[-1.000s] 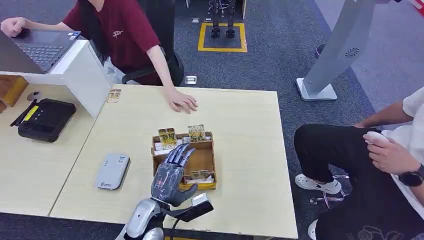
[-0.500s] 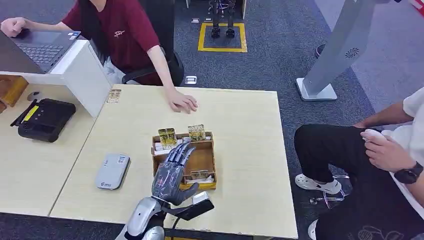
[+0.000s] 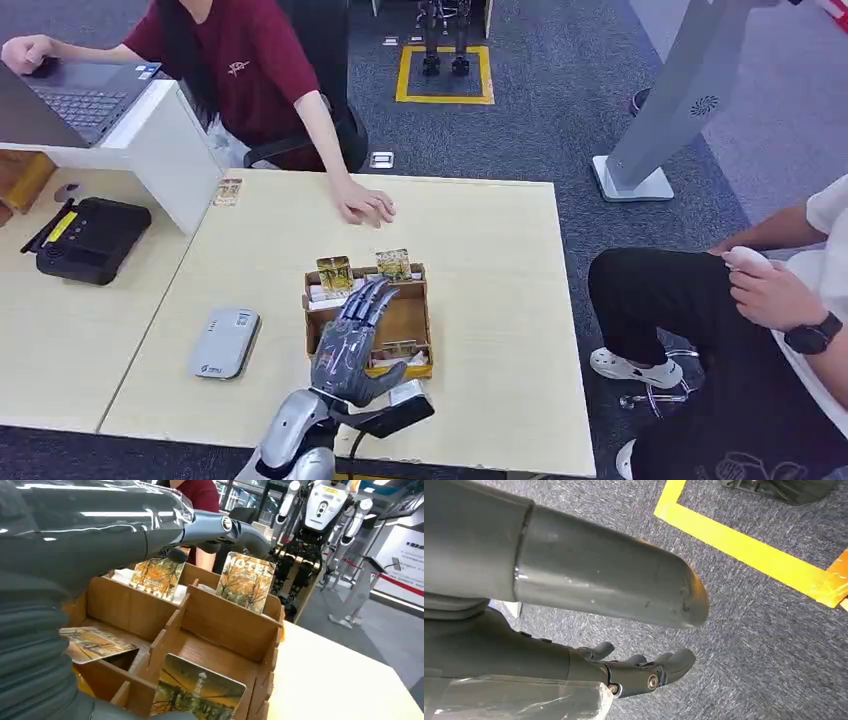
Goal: Pass the card to the sensor for recognition and then transmit it.
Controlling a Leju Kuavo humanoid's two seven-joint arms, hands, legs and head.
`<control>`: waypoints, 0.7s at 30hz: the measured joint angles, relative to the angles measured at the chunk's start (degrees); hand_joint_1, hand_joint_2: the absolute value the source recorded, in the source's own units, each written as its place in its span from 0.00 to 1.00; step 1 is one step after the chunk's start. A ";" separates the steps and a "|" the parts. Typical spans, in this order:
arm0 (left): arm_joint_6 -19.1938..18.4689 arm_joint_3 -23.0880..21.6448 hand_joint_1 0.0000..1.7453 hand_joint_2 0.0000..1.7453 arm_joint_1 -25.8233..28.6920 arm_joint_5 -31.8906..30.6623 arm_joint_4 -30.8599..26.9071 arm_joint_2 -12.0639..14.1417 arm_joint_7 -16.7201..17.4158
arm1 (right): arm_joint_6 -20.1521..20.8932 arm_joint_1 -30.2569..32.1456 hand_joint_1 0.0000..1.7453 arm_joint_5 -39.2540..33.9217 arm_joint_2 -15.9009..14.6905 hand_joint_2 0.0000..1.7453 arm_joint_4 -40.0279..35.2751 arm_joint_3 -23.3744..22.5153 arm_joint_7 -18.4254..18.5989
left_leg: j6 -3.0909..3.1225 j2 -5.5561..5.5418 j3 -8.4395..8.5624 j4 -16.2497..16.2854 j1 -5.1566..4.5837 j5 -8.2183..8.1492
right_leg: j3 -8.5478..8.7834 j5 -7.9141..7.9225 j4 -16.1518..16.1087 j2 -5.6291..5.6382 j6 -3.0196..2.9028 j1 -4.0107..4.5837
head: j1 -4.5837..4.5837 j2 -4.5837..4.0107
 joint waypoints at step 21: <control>-1.11 -0.20 0.00 1.00 -1.36 1.00 2.58 -1.16 0.61 | -0.02 -0.31 0.00 -0.07 0.24 0.00 -0.02 1.03 0.22 | 0.00 0.00 0.00 0.00 0.00 0.00 | 0.00 0.00 0.00 0.00 0.00 0.00 | 0.02 0.00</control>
